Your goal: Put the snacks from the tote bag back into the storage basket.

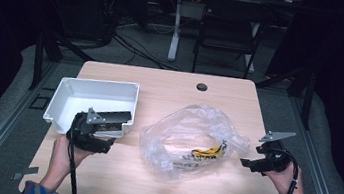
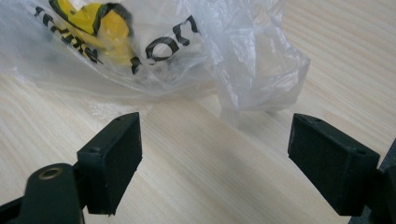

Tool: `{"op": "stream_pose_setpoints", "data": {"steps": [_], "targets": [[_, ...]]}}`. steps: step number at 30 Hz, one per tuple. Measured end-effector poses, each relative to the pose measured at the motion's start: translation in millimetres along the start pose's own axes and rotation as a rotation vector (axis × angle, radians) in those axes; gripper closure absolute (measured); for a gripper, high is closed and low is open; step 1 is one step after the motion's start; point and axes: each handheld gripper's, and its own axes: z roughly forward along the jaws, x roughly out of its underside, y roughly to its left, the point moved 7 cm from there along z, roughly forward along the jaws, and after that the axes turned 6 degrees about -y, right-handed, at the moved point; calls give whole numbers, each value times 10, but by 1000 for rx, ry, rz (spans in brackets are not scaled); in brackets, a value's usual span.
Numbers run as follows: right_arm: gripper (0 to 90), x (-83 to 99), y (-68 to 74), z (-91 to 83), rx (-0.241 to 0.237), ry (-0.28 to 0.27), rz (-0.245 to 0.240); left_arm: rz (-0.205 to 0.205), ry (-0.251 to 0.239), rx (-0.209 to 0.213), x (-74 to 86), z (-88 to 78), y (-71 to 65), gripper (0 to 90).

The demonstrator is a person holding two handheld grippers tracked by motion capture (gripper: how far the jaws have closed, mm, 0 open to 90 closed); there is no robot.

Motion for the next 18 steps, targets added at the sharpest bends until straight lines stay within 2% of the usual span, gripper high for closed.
{"op": "stream_pose_setpoints", "data": {"steps": [3,4,6,8,10,12,13,14,15,18], "targets": [[168,34,9,-10,-1,1,-1,9,9,10,126,-24,-98,137],[167,50,6,-20,1,8,-5,6,1,2,156,-24,-116,137],[167,71,8,-20,-1,5,-2,-1,-17,11,212,-17,-157,138],[166,105,0,-21,7,8,0,6,5,14,270,12,-183,135],[165,130,0,-22,6,9,6,-7,0,21,317,46,-214,135],[163,156,-16,-27,13,16,3,-3,11,29,370,95,-249,133],[163,164,-20,-28,18,12,8,3,17,31,398,125,-268,132],[161,173,-26,-27,19,11,9,26,50,24,440,154,-283,129],[159,180,-30,-24,22,8,13,40,60,24,457,169,-294,115],[157,187,-47,-17,28,9,9,49,76,44,492,223,-336,103]]}}
